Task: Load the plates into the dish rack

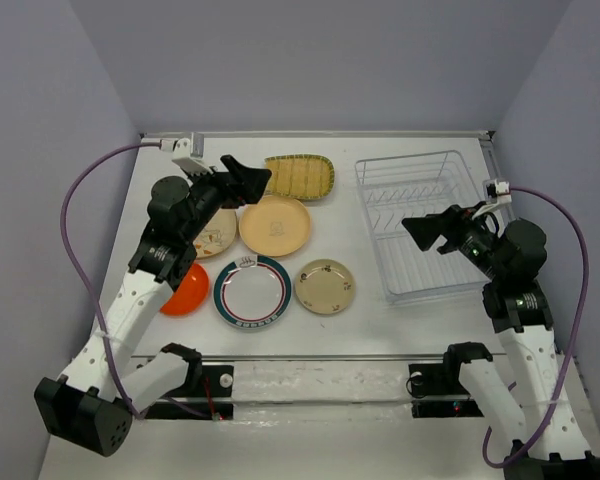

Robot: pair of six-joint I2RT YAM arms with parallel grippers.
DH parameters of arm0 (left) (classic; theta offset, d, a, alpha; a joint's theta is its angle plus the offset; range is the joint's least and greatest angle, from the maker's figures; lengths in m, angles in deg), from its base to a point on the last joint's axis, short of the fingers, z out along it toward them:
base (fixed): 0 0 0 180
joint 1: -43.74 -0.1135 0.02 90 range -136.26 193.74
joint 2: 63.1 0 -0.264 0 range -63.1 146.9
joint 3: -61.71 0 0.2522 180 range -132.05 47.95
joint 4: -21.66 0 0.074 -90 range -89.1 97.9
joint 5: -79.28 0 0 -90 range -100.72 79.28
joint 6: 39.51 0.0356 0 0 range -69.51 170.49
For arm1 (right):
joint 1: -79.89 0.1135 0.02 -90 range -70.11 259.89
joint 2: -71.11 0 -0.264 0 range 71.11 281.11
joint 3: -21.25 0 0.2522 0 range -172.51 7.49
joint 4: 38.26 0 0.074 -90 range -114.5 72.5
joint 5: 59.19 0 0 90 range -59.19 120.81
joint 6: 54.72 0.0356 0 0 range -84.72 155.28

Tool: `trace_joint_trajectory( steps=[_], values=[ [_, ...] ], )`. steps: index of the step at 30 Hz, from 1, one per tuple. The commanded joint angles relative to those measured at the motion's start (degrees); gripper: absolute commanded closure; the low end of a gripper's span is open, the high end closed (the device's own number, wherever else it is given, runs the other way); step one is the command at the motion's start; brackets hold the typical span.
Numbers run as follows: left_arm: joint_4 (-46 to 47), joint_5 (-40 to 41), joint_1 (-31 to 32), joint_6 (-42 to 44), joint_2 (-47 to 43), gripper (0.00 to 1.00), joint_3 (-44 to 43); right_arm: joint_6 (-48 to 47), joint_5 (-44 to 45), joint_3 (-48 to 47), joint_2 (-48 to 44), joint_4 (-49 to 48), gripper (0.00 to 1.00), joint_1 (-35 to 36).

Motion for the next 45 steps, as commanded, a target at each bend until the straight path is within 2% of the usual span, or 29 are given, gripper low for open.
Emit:
trace_joint_trajectory(
  steps=[1, 6, 12, 14, 16, 17, 21, 23, 26, 30, 34, 36, 45],
  values=[
    [-1.2, -1.6, -3.1, 3.0, 7.1, 0.01, -7.2, 1.0, -2.3, 0.4, -1.0, -1.2, 0.13, -0.3],
    [-1.9, -6.0, -7.2, 1.5, 17.1, 0.01, -12.9, 2.0, -3.7, 1.4, -0.8, -1.8, 0.17, -0.3],
    [-8.8, 0.9, -7.8, 6.3, 24.6, 0.01, -16.9, 2.3, -5.8, 3.0, -2.1, -1.7, 0.19, -0.3],
    [-12.0, 2.4, -7.7, 6.6, 24.0, 0.01, -15.5, 2.4, -6.4, 3.4, -2.4, -1.7, 0.19, -0.3],
    [-12.8, 7.3, -7.7, 6.6, 21.2, 0.01, -10.9, 2.4, -6.1, 4.1, -2.5, -1.7, 0.19, -0.3],
    [-12.5, 9.9, -7.7, 5.5, 19.9, 0.01, -6.2, 2.4, -6.1, 4.3, -2.4, -2.1, 0.19, -0.3],
    [-8.7, 13.3, -7.7, 1.7, 15.4, 0.01, 2.7, 3.1, -7.4, 5.5, -0.4, -3.9, 0.19, -0.3],
    [-5.7, 12.7, -7.6, -2.0, 15.1, 0.05, 7.4, 3.3, -8.3, 5.3, 0.7, -4.4, 0.20, -0.3],
    [-3.0, 15.5, -6.5, -5.1, 15.4, 0.17, 13.0, 3.6, -8.9, 5.5, 1.0, -4.6, 0.20, -0.3],
    [1.2, 19.6, -4.3, -8.0, 17.9, 0.32, 15.9, 4.7, -9.0, 7.4, 0.4, -6.1, 0.20, -0.3],
    [2.6, 23.6, -0.7, -8.1, 22.4, 0.33, 13.5, 4.6, -9.7, 7.3, 0.9, -6.4, 0.21, -0.3],
    [3.5, 25.5, 0.1, -7.9, 24.4, 0.38, 12.9, 4.3, -9.9, 7.1, 1.1, -6.2, 0.21, -0.3],
    [6.3, 26.8, 0.1, -7.7, 30.1, 0.44, 12.7, 4.6, -10.0, 7.0, 1.5, -6.2, 0.21, -0.3]
  ],
)
